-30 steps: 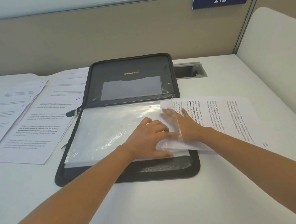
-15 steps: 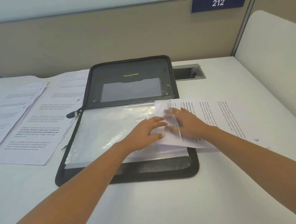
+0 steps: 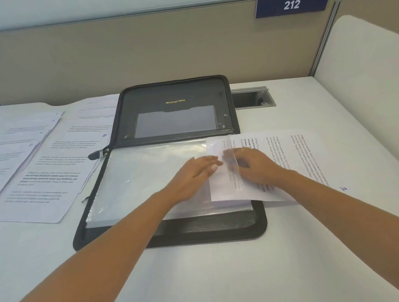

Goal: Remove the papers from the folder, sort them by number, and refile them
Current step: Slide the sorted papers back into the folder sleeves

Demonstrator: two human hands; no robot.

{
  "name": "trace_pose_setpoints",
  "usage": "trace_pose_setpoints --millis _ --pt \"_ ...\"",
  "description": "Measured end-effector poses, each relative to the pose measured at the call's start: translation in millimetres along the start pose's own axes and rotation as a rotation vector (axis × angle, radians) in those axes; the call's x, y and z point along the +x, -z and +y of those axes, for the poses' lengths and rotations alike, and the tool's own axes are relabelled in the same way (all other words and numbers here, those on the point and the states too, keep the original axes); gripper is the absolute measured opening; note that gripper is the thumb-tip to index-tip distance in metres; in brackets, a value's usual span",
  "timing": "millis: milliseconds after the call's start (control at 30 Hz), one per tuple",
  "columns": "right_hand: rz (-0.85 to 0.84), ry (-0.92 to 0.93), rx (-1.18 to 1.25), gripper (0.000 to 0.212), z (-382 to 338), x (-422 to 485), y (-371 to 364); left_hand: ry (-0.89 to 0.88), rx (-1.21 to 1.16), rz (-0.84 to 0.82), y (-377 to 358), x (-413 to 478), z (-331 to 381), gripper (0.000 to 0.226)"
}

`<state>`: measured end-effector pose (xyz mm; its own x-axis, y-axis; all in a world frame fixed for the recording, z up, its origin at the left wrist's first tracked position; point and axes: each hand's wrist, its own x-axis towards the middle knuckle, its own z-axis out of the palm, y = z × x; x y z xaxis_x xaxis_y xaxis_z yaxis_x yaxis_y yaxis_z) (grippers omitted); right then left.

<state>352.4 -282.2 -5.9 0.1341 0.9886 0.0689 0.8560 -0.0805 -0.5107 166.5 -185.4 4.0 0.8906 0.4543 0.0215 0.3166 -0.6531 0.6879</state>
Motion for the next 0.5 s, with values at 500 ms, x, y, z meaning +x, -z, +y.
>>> trace_pose_setpoints --millis 500 --pt "-0.058 -0.023 0.044 0.048 1 1 -6 -0.111 0.495 -0.243 -10 -4 -20 0.108"
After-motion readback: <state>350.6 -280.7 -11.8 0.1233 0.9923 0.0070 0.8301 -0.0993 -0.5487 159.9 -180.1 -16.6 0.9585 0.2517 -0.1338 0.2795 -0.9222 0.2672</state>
